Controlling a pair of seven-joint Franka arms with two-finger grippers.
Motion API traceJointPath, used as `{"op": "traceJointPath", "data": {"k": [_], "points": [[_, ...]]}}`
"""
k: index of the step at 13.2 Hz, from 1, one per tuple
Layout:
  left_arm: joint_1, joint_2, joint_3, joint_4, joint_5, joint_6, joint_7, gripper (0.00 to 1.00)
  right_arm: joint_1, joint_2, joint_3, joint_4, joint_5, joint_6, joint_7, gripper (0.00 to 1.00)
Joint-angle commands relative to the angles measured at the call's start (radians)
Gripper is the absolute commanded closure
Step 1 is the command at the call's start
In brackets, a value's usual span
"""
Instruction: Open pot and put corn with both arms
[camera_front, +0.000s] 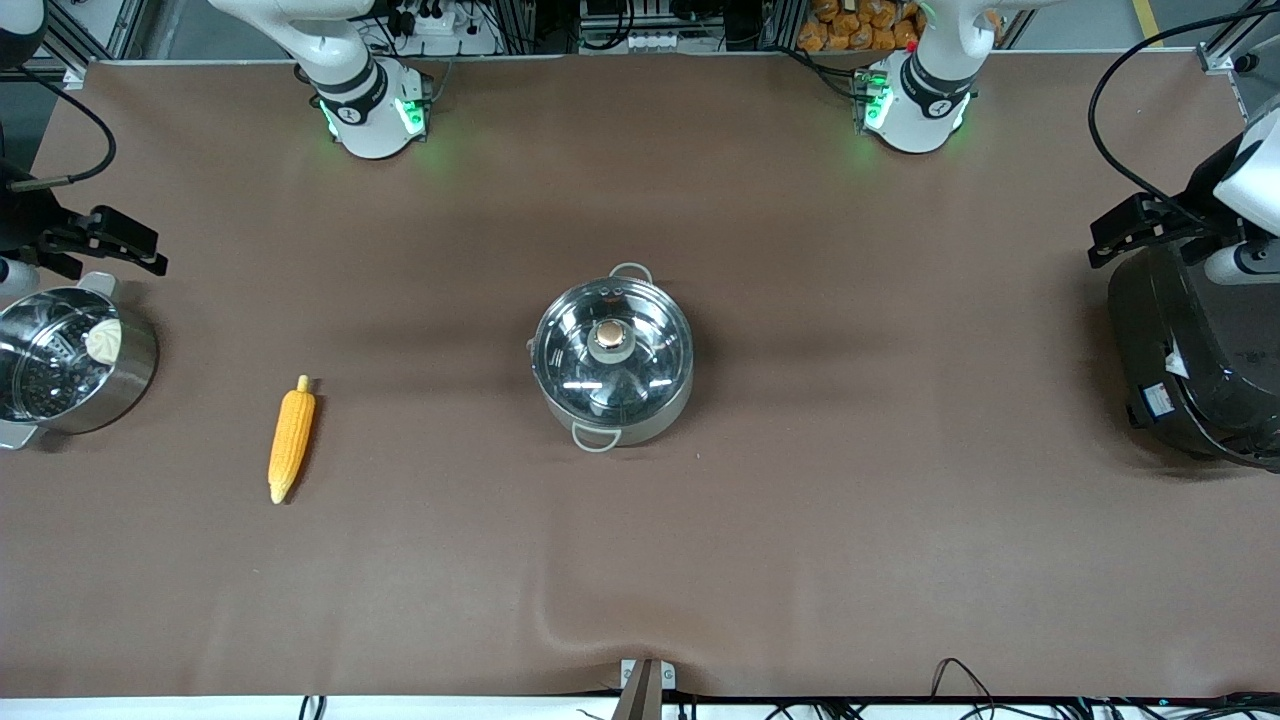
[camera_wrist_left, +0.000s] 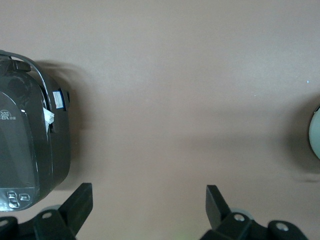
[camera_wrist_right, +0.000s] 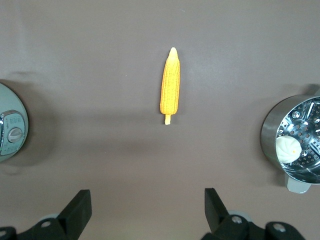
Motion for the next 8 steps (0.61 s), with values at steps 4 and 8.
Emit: {"op": "traceJointPath", "data": {"k": [4, 8], "points": [[0.01, 0.01, -0.003, 0.028, 0.024, -0.023, 0.019, 0.0, -0.011, -0.018, 0.007, -0.01, -0.012, -0.006, 0.003, 0.0], [-0.01, 0.03, -0.019, 0.063, 0.034, -0.023, -0.001, 0.0, -0.008, -0.017, 0.007, -0.01, -0.012, -0.005, 0.0, 0.0]]}}
